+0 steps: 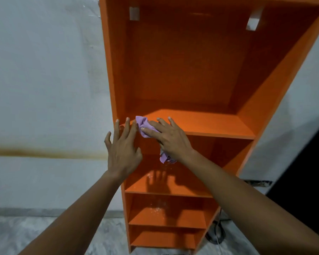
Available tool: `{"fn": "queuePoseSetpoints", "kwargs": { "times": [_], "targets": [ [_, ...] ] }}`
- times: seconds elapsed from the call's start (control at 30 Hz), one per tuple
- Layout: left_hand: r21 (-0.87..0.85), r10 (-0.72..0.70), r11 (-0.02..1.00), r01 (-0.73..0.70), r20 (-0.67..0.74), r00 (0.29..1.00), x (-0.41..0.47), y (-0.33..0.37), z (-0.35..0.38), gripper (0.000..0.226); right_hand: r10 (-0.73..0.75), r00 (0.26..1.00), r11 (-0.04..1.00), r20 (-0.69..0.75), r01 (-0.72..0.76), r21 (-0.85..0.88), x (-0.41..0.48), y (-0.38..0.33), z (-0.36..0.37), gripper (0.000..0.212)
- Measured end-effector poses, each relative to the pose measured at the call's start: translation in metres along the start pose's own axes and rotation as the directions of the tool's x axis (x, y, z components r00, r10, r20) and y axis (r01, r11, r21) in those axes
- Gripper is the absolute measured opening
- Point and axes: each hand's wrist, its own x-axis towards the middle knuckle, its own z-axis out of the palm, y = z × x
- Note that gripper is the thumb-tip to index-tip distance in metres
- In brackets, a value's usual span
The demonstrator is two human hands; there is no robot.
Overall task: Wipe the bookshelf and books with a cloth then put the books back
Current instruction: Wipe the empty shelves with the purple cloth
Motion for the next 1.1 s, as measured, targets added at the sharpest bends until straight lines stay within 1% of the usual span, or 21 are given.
{"fn": "queuePoseSetpoints", "kwargs": {
  "times": [0.07,0.17,0.27,0.37,0.43,0.5,0.53,0.6,0.67,0.7,0.73,0.83,0.93,0.97,1.0,1.03,1.1],
  "targets": [
    [0.037,0.044,0.998,-0.046,0.053,0.998,-0.002,0.019,0.009,0.094,0.077,0.995,0.996,-0.056,-0.079,-0.035,-0.026,0.017,-0.003,0.065],
    [0.052,0.075,0.995,-0.081,0.119,0.99,-0.004,0.049,0.021,0.099,0.211,0.971,0.974,-0.114,-0.219,-0.062,-0.066,0.046,-0.005,0.069],
    [0.055,0.091,0.993,-0.1,0.151,0.984,-0.008,0.077,0.033,0.102,0.343,0.933,0.936,-0.113,-0.349,-0.044,-0.108,0.077,-0.011,0.073],
    [0.005,0.022,1.0,-0.024,0.164,0.986,-0.011,0.099,0.04,0.102,0.475,0.876,0.877,-0.084,-0.479,-0.035,-0.145,0.103,-0.017,0.073],
    [-0.044,-0.021,0.999,0.029,0.174,0.985,-0.012,0.111,0.042,0.101,0.553,0.826,0.831,-0.106,-0.557,-0.009,-0.166,0.114,-0.019,0.063],
    [-0.07,-0.035,0.996,0.049,0.188,0.981,-0.014,0.12,0.042,0.101,0.654,0.74,0.755,-0.16,-0.653,0.067,-0.182,0.118,-0.023,0.056],
    [-0.074,-0.04,0.996,0.055,0.193,0.98,-0.015,0.122,0.042,0.102,0.712,0.677,0.701,-0.184,-0.7,0.136,-0.186,0.116,-0.023,0.053],
    [-0.082,-0.025,0.996,0.041,0.188,0.982,-0.019,0.125,0.043,0.102,0.824,0.526,0.566,-0.211,-0.749,0.344,-0.191,0.102,-0.021,0.048],
    [-0.096,0.029,0.995,-0.013,0.161,0.987,-0.025,0.129,0.049,0.102,0.89,0.379,0.454,-0.252,-0.694,0.559,-0.193,0.077,-0.015,0.045],
    [-0.099,0.063,0.994,-0.048,0.151,0.987,-0.029,0.13,0.054,0.101,0.909,0.328,0.414,-0.256,-0.655,0.632,-0.193,0.061,-0.012,0.043],
    [-0.092,0.097,0.992,-0.083,0.158,0.983,-0.034,0.132,0.06,0.101,0.929,0.296,0.364,-0.221,-0.631,0.685,-0.194,0.046,-0.006,0.04],
    [-0.081,0.174,0.984,-0.159,0.25,0.952,-0.045,0.139,0.089,0.099,0.971,0.24,0.153,-0.004,-0.607,0.78,-0.2,0.019,0.018,0.039],
    [-0.099,0.169,0.985,-0.141,0.423,0.89,-0.048,0.142,0.126,0.092,0.961,0.18,-0.039,0.209,-0.662,0.749,-0.202,0.025,0.046,0.039],
    [-0.095,0.156,0.987,-0.127,0.468,0.87,-0.048,0.141,0.138,0.089,0.952,0.167,-0.072,0.255,-0.692,0.719,-0.203,0.032,0.057,0.039],
    [-0.084,0.137,0.99,-0.11,0.501,0.854,-0.047,0.139,0.154,0.086,0.947,0.167,-0.071,0.274,-0.724,0.686,-0.204,0.041,0.073,0.04],
    [-0.069,0.105,0.994,-0.081,0.522,0.846,-0.048,0.136,0.167,0.082,0.943,0.176,-0.058,0.284,-0.751,0.658,-0.204,0.049,0.088,0.04],
    [-0.042,0.026,0.999,-0.003,0.553,0.833,-0.049,0.126,0.2,0.076,0.921,0.226,0.013,0.316,-0.831,0.557,-0.204,0.065,0.128,0.045]
  ]
}}
